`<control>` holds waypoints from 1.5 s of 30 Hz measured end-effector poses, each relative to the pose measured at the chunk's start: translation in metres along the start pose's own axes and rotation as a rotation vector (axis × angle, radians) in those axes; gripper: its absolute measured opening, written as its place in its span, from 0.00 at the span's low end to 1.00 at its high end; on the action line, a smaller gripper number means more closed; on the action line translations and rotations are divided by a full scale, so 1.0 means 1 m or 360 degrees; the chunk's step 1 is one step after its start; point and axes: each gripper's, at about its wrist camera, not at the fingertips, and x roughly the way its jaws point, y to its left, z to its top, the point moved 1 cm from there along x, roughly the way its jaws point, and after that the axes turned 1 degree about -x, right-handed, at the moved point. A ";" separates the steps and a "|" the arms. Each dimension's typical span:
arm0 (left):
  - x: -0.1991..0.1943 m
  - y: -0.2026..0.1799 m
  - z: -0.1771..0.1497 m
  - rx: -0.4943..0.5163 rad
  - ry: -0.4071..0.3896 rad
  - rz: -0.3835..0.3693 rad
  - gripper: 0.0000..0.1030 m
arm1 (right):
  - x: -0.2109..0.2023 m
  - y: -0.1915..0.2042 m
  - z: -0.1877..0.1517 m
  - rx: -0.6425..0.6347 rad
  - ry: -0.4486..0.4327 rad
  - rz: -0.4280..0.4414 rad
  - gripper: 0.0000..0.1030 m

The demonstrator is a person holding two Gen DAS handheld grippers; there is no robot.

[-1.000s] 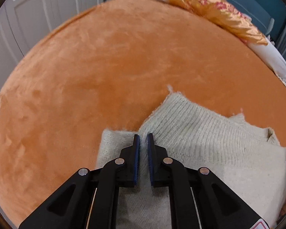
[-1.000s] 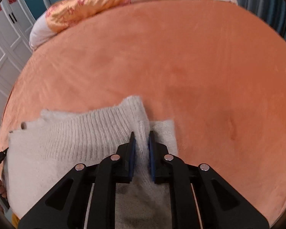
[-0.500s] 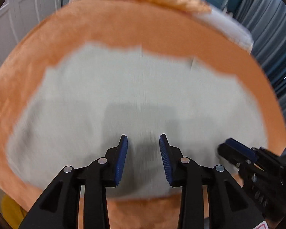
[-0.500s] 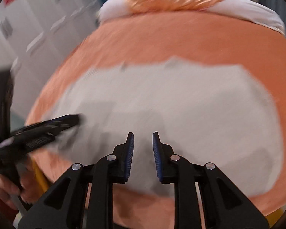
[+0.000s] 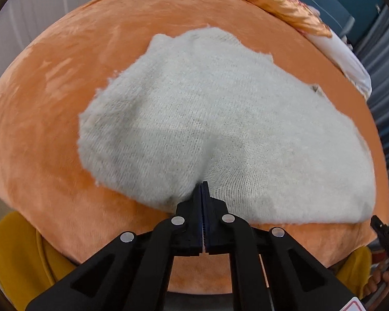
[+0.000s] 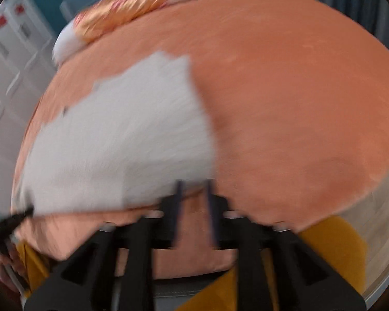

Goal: Fold small clothes

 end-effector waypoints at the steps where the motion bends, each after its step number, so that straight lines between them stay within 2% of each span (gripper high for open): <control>1: -0.005 0.000 0.002 -0.0033 -0.0024 -0.0027 0.07 | -0.002 -0.006 0.004 0.0016 -0.0018 -0.0011 0.52; 3: -0.019 0.003 0.004 -0.0097 -0.0121 -0.0049 0.10 | -0.001 -0.012 0.005 0.0034 0.0007 0.0017 0.52; 4: -0.025 0.005 0.008 -0.0121 -0.0164 -0.0043 0.12 | 0.008 -0.002 0.016 0.0047 0.0017 0.0045 0.52; 6: -0.035 0.019 0.011 -0.0207 -0.0248 -0.0027 0.27 | 0.017 -0.008 0.018 0.0069 0.0031 0.0122 0.59; 7: -0.038 0.027 0.014 -0.0265 -0.0265 -0.0041 0.33 | 0.025 -0.006 0.023 0.0077 0.0023 0.0155 0.60; 10: -0.032 0.049 0.024 -0.0360 -0.0217 -0.0093 0.34 | 0.035 0.001 0.027 0.0079 0.0034 0.0259 0.60; 11: -0.028 0.053 0.026 -0.0372 -0.0200 -0.0096 0.34 | 0.037 0.011 0.029 0.0031 0.0057 0.0339 0.60; 13: -0.025 0.057 0.028 -0.0362 -0.0186 -0.0080 0.34 | 0.035 0.027 0.027 -0.0121 0.0096 0.0427 0.41; 14: -0.024 0.059 0.029 -0.0356 -0.0181 -0.0062 0.34 | 0.027 0.038 0.028 -0.0250 0.0094 0.0429 0.20; 15: -0.023 0.060 0.030 -0.0343 -0.0166 -0.0036 0.34 | 0.021 0.043 0.028 -0.0326 0.0091 0.0434 0.09; 19: -0.017 0.070 0.025 -0.0354 -0.0128 0.0066 0.37 | -0.006 0.040 0.037 -0.0501 0.0049 0.0320 0.09; 22: -0.011 0.079 0.020 -0.0397 -0.0101 0.0064 0.42 | 0.013 0.028 0.035 -0.0497 0.0163 0.0205 0.08; 24: -0.012 0.079 0.018 -0.0397 -0.0110 0.0069 0.42 | 0.040 0.026 0.024 -0.0495 0.0300 0.0125 0.09; 25: -0.013 0.078 0.018 -0.0388 -0.0105 0.0075 0.42 | 0.047 0.028 0.020 -0.0491 0.0319 0.0090 0.09; 27: -0.017 0.076 0.018 -0.0380 -0.0096 0.0075 0.42 | 0.043 0.034 0.024 -0.0435 0.0289 0.0065 0.11; 32: -0.035 0.073 0.022 -0.0353 -0.0149 0.0015 0.39 | 0.025 0.041 0.025 -0.0380 0.0214 0.0132 0.11; 35: -0.020 0.073 0.023 -0.0320 -0.0090 0.0091 0.42 | 0.047 0.028 0.015 -0.0385 0.0298 0.0020 0.16; 37: -0.014 0.075 0.020 -0.0337 -0.0076 0.0112 0.43 | 0.038 0.025 0.019 -0.0302 0.0270 0.0024 0.17; 40: -0.021 0.077 0.016 -0.0385 -0.0084 0.0069 0.43 | 0.007 0.033 0.028 -0.0233 0.0142 -0.0111 0.18; 42: -0.026 0.074 0.015 -0.0376 -0.0088 0.0044 0.40 | -0.014 0.053 0.031 -0.0244 0.0053 -0.0095 0.18; 45: -0.032 0.070 0.016 -0.0388 -0.0099 -0.0010 0.40 | -0.020 0.107 0.031 -0.0378 0.0060 0.0080 0.18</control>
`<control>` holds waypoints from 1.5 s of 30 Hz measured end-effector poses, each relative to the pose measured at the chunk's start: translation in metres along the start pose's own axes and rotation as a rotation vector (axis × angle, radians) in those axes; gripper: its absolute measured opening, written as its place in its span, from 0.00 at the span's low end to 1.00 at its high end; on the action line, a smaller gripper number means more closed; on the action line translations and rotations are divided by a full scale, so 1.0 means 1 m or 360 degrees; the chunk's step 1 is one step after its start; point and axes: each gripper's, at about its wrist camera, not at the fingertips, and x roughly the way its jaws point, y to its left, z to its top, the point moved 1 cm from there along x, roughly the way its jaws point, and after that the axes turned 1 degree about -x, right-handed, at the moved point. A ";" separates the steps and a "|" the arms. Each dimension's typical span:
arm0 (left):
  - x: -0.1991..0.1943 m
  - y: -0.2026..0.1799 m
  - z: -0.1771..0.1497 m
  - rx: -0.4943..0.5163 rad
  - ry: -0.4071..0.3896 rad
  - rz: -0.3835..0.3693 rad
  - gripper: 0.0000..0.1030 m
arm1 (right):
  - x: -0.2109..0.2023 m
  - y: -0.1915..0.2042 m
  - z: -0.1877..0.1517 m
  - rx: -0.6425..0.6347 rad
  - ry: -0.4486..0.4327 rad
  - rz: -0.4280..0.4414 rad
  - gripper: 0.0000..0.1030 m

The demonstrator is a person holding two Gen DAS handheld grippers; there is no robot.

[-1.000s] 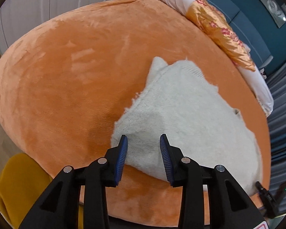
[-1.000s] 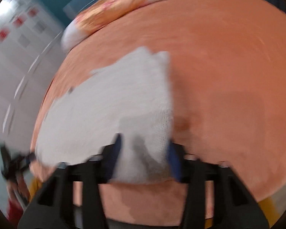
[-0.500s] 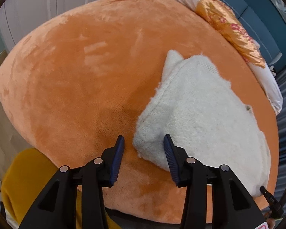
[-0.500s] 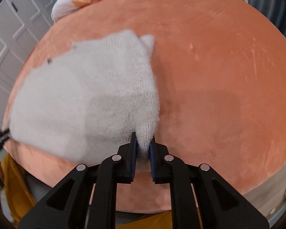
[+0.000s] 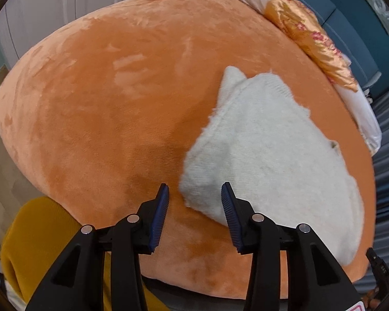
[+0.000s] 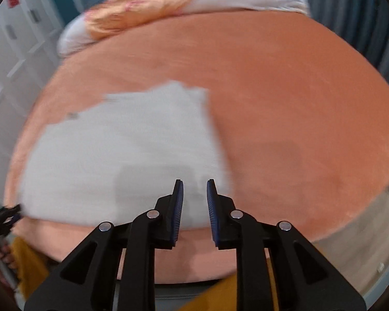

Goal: Fold small clothes

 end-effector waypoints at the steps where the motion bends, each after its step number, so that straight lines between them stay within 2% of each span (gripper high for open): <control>1: -0.001 -0.002 0.000 -0.0017 0.0002 -0.0018 0.40 | 0.003 0.016 0.002 -0.0052 0.0013 0.0029 0.18; 2: -0.003 -0.004 0.001 -0.0032 0.0001 -0.0034 0.40 | 0.011 0.042 0.005 -0.0131 0.0035 0.0084 0.18; 3: -0.004 -0.008 0.002 -0.0045 -0.0006 -0.0044 0.45 | 0.017 0.059 0.005 -0.0177 0.0052 0.0120 0.18; 7: -0.001 -0.014 0.004 -0.0063 -0.0019 -0.0033 0.51 | 0.052 0.134 0.006 -0.0364 0.0158 0.0191 0.18; 10: 0.004 -0.011 0.006 -0.0074 -0.0005 -0.0008 0.53 | 0.071 0.165 0.004 -0.0437 0.0228 0.0193 0.18; 12: 0.008 -0.008 0.008 -0.0070 -0.0001 0.0078 0.59 | 0.095 0.180 0.003 -0.0485 0.0298 0.0148 0.18; 14: 0.013 -0.005 0.010 -0.0069 -0.0002 0.0127 0.61 | 0.115 0.187 0.000 -0.0511 0.0357 0.0096 0.18; 19: 0.025 0.007 0.019 -0.0155 0.0016 0.0079 0.70 | 0.133 0.196 0.004 -0.0585 0.0385 0.0013 0.18; 22: 0.036 0.009 0.023 -0.0202 0.0027 0.0069 0.76 | 0.143 0.199 0.006 -0.0597 0.0399 0.0005 0.18; 24: 0.040 0.003 0.025 -0.0193 0.0014 0.0089 0.83 | 0.147 0.201 0.007 -0.0595 0.0403 0.0010 0.18; 28: 0.046 -0.011 0.028 -0.0114 0.0005 0.0178 0.85 | 0.139 0.196 0.008 -0.0561 0.0389 0.0060 0.17; 29: 0.046 -0.013 0.028 -0.0106 0.0005 0.0172 0.80 | 0.136 0.194 0.009 -0.0533 0.0382 0.0082 0.18; 30: 0.044 -0.015 0.030 -0.0101 0.0005 0.0127 0.64 | 0.128 0.189 0.009 -0.0478 0.0369 0.0124 0.18; 31: 0.042 -0.018 0.031 -0.0100 0.0019 0.0049 0.54 | 0.116 0.181 0.007 -0.0420 0.0345 0.0181 0.20; 32: 0.042 -0.019 0.032 -0.0103 0.0044 -0.0006 0.41 | 0.109 0.176 0.005 -0.0396 0.0332 0.0213 0.30; 33: 0.041 -0.022 0.033 -0.0100 0.0066 -0.0031 0.39 | 0.096 0.167 0.001 -0.0366 0.0298 0.0254 0.39; 34: 0.038 -0.026 0.033 -0.0079 0.0059 -0.0020 0.37 | 0.087 0.161 -0.003 -0.0356 0.0274 0.0268 0.41; 35: 0.034 -0.030 0.033 -0.0047 0.0042 -0.0014 0.27 | 0.075 0.151 -0.010 -0.0350 0.0250 0.0269 0.42; 36: 0.027 -0.037 0.033 -0.0003 0.0020 -0.0025 0.14 | 0.066 0.141 -0.016 -0.0346 0.0234 0.0262 0.42; 41: -0.026 -0.093 0.032 0.0151 -0.0107 -0.0278 0.07 | 0.023 0.079 -0.044 -0.0257 0.0162 0.0189 0.44; 45: -0.073 -0.185 0.013 0.0449 -0.0215 -0.0450 0.07 | -0.005 0.031 -0.059 -0.0109 0.0118 0.0167 0.44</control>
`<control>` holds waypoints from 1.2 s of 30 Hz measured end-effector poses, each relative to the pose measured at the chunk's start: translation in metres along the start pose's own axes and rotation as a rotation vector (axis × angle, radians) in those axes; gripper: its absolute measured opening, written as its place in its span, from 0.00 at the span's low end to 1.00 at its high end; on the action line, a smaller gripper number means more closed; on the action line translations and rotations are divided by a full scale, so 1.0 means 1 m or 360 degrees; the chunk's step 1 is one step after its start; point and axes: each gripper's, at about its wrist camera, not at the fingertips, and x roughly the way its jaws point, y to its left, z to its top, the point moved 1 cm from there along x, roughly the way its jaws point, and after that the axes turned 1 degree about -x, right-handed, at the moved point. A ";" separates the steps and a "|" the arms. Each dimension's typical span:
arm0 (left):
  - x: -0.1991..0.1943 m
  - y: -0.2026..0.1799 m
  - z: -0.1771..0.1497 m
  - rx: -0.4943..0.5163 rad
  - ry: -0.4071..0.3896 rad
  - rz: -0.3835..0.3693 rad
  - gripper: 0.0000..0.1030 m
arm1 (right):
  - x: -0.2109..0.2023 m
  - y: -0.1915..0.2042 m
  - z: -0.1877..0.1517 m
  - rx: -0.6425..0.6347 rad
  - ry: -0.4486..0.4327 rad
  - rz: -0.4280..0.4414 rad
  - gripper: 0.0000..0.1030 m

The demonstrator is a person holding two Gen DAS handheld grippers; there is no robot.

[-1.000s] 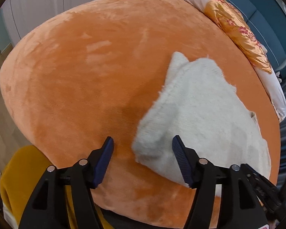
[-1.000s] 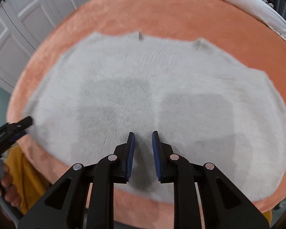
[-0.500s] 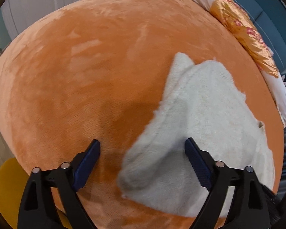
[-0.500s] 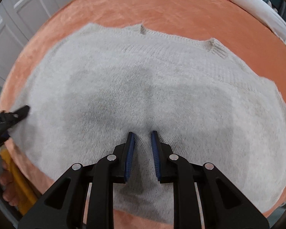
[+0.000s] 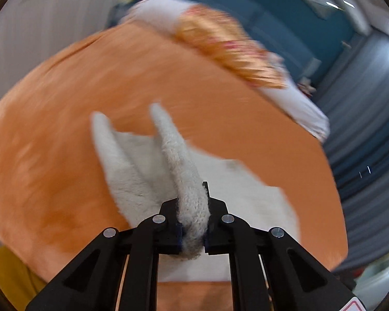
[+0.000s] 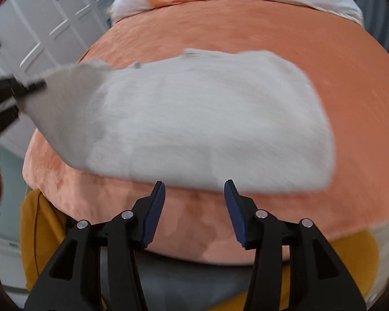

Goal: Fold small clothes

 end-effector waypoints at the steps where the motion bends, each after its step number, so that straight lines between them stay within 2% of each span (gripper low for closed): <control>1: 0.000 -0.024 -0.001 0.0066 -0.0005 -0.0045 0.07 | -0.005 -0.009 -0.002 0.0027 -0.0021 -0.0013 0.44; 4: 0.007 -0.097 -0.016 0.0263 0.0037 -0.0182 0.07 | -0.024 -0.038 -0.010 0.0127 -0.0083 -0.0026 0.44; 7: 0.032 -0.161 -0.047 0.0432 0.0144 -0.0264 0.07 | -0.032 -0.062 -0.017 0.0202 -0.0121 -0.0046 0.44; 9: 0.057 -0.193 -0.077 0.0542 0.0246 -0.0268 0.07 | -0.038 -0.078 -0.024 0.0257 -0.0133 -0.0074 0.44; 11: 0.093 -0.209 -0.107 0.0617 0.0371 -0.0208 0.08 | -0.040 -0.092 -0.031 0.0316 -0.0133 -0.0093 0.44; 12: 0.120 -0.213 -0.129 0.0656 0.0479 -0.0147 0.09 | -0.041 -0.098 -0.034 0.0344 -0.0133 -0.0098 0.44; 14: 0.159 -0.208 -0.158 0.0674 0.0641 -0.0012 0.09 | -0.044 -0.110 -0.040 0.0385 -0.0134 -0.0116 0.44; 15: 0.164 -0.202 -0.169 0.0667 0.0666 0.0012 0.11 | -0.045 -0.114 -0.042 0.0398 -0.0138 -0.0121 0.44; 17: 0.156 -0.199 -0.174 0.0680 0.0605 0.0016 0.15 | -0.050 -0.121 -0.044 0.0426 -0.0151 -0.0122 0.46; 19: 0.136 -0.196 -0.176 0.0718 0.0555 -0.0024 0.26 | -0.054 -0.127 -0.042 0.0443 -0.0165 -0.0100 0.50; 21: 0.116 -0.189 -0.169 0.0715 0.0507 -0.0079 0.44 | -0.053 -0.126 -0.033 0.0442 -0.0179 -0.0050 0.52; 22: 0.105 -0.185 -0.165 0.0704 0.0466 -0.0074 0.52 | -0.052 -0.126 -0.025 0.0440 -0.0187 -0.0016 0.53; 23: 0.096 -0.180 -0.162 0.0694 0.0414 -0.0042 0.66 | -0.050 -0.125 -0.018 0.0437 -0.0195 0.0012 0.56; 25: 0.078 -0.165 -0.155 0.0663 0.0305 0.0027 0.67 | -0.046 -0.118 -0.004 0.0427 -0.0203 0.0089 0.61; 27: 0.071 -0.151 -0.152 0.0627 0.0309 0.0081 0.68 | -0.038 -0.108 0.014 0.0412 -0.0201 0.0175 0.73; 28: 0.072 -0.141 -0.150 0.0596 0.0316 0.0123 0.68 | -0.030 -0.102 0.024 0.0399 -0.0197 0.0208 0.75; 32: 0.078 -0.091 -0.142 0.0458 0.0341 0.0295 0.68 | -0.008 -0.083 0.046 0.0379 -0.0132 0.0240 0.75; 36: 0.075 -0.054 -0.142 0.0357 0.0369 0.0380 0.68 | 0.011 -0.064 0.061 0.0345 -0.0071 0.0300 0.75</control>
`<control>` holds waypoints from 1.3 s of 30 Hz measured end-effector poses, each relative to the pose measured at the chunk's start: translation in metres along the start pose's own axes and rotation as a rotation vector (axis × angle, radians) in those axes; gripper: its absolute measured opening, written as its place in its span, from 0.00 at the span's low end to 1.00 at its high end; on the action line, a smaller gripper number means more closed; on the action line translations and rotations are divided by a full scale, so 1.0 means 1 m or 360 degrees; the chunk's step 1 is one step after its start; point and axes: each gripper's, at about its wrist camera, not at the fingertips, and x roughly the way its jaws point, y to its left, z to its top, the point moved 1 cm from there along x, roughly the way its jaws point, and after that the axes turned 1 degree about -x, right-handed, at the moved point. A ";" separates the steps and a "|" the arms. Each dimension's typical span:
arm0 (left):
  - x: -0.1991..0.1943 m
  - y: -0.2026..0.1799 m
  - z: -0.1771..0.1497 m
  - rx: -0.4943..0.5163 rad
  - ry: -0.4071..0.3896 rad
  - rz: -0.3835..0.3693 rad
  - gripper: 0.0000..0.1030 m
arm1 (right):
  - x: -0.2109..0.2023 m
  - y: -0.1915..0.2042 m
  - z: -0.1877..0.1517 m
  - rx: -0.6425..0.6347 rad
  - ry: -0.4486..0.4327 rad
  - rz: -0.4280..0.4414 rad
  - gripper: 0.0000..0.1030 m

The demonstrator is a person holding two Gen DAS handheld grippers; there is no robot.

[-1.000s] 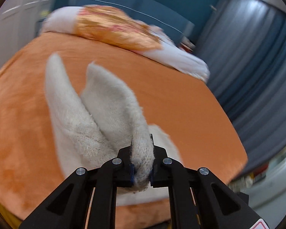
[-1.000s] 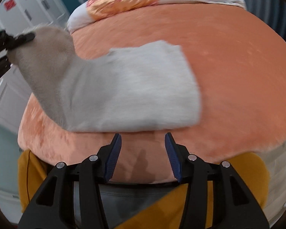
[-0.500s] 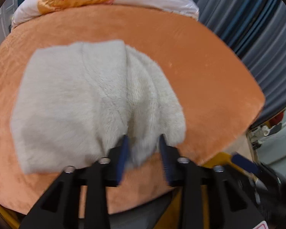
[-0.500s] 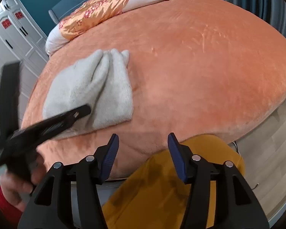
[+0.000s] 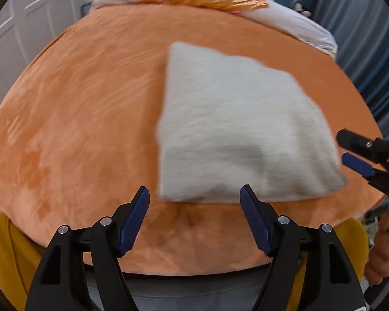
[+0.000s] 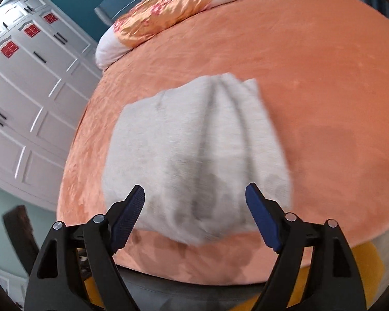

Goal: Fold small clothes

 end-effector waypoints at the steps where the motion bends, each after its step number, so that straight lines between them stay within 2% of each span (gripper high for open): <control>1: 0.004 0.006 0.000 -0.0018 0.0013 0.0017 0.68 | 0.007 0.003 0.001 -0.0013 0.0028 0.0011 0.75; 2: 0.006 0.011 0.001 -0.0030 0.0023 0.0025 0.68 | 0.017 0.006 0.002 -0.0026 0.0067 0.0022 0.75; 3: 0.010 0.015 0.001 -0.0048 0.0040 0.0025 0.68 | 0.025 0.007 0.002 -0.0033 0.0097 0.0026 0.61; 4: 0.013 0.017 0.002 -0.0069 0.0061 0.0025 0.68 | 0.034 0.009 0.001 -0.0056 0.0149 0.0025 0.46; 5: 0.015 0.019 0.002 -0.0081 0.0067 0.0017 0.68 | 0.035 0.012 0.002 -0.0082 0.0154 0.0006 0.15; 6: 0.013 0.024 0.001 -0.0100 0.0067 -0.0005 0.68 | 0.028 0.016 0.004 -0.0115 0.0103 -0.0002 0.15; 8: 0.005 0.026 0.002 -0.0109 0.0038 -0.0039 0.68 | -0.007 0.029 0.006 -0.0238 -0.0106 0.0028 0.14; 11: -0.009 0.024 0.006 -0.0106 -0.0023 -0.0102 0.68 | -0.036 0.027 0.007 -0.0264 -0.0223 0.0010 0.13; 13: -0.011 0.022 0.010 -0.0124 -0.0043 -0.0140 0.68 | -0.022 0.007 0.005 -0.0213 -0.0149 -0.0068 0.13; 15: -0.010 0.018 0.011 -0.0136 -0.0045 -0.0152 0.68 | 0.016 -0.026 -0.004 -0.0119 0.0021 -0.0185 0.13; 16: -0.009 0.017 0.012 -0.0143 -0.0040 -0.0154 0.68 | 0.031 -0.038 -0.010 -0.0069 0.0094 -0.0189 0.13; 19: -0.011 0.013 0.018 -0.0146 -0.0053 -0.0163 0.68 | 0.029 -0.038 -0.012 -0.0030 0.0065 -0.0140 0.15; 22: -0.001 0.008 0.024 -0.0094 -0.0033 -0.0089 0.68 | 0.010 -0.025 -0.001 -0.0052 0.0016 -0.0131 0.19; 23: 0.005 0.008 0.025 -0.0088 -0.0018 -0.0080 0.68 | 0.003 -0.022 0.003 -0.0059 -0.0023 -0.0143 0.23; 25: 0.020 0.007 0.026 -0.0068 0.0033 -0.0031 0.68 | -0.006 -0.020 0.014 -0.0056 -0.0098 -0.0180 0.42; 26: 0.026 0.006 0.027 -0.0062 0.0050 -0.0016 0.68 | -0.010 -0.022 0.020 -0.0041 -0.0129 -0.0196 0.57; 29: 0.037 0.004 0.026 -0.0080 0.0075 -0.0010 0.68 | 0.001 -0.033 0.031 0.0024 -0.0091 -0.0186 0.61; 33: 0.040 0.002 0.025 -0.0073 0.0078 0.0017 0.68 | 0.039 -0.043 0.030 0.0105 0.0089 -0.0116 0.65; 35: 0.040 0.000 0.024 -0.0055 0.0073 0.0036 0.68 | 0.045 -0.038 0.026 0.0051 0.0092 -0.0167 0.62; 36: 0.040 -0.001 0.024 -0.0050 0.0072 0.0041 0.68 | 0.046 -0.034 0.027 0.0004 0.0099 -0.0202 0.47; 37: 0.039 -0.001 0.025 -0.0050 0.0072 0.0044 0.68 | 0.047 -0.028 0.031 -0.0029 0.0122 -0.0216 0.37; 38: 0.037 -0.001 0.026 -0.0061 0.0067 0.0042 0.68 | 0.042 -0.022 0.036 -0.0027 0.0108 -0.0186 0.21; 39: 0.031 -0.001 0.027 -0.0079 0.0047 0.0030 0.67 | 0.032 -0.017 0.041 -0.0034 0.0060 -0.0146 0.19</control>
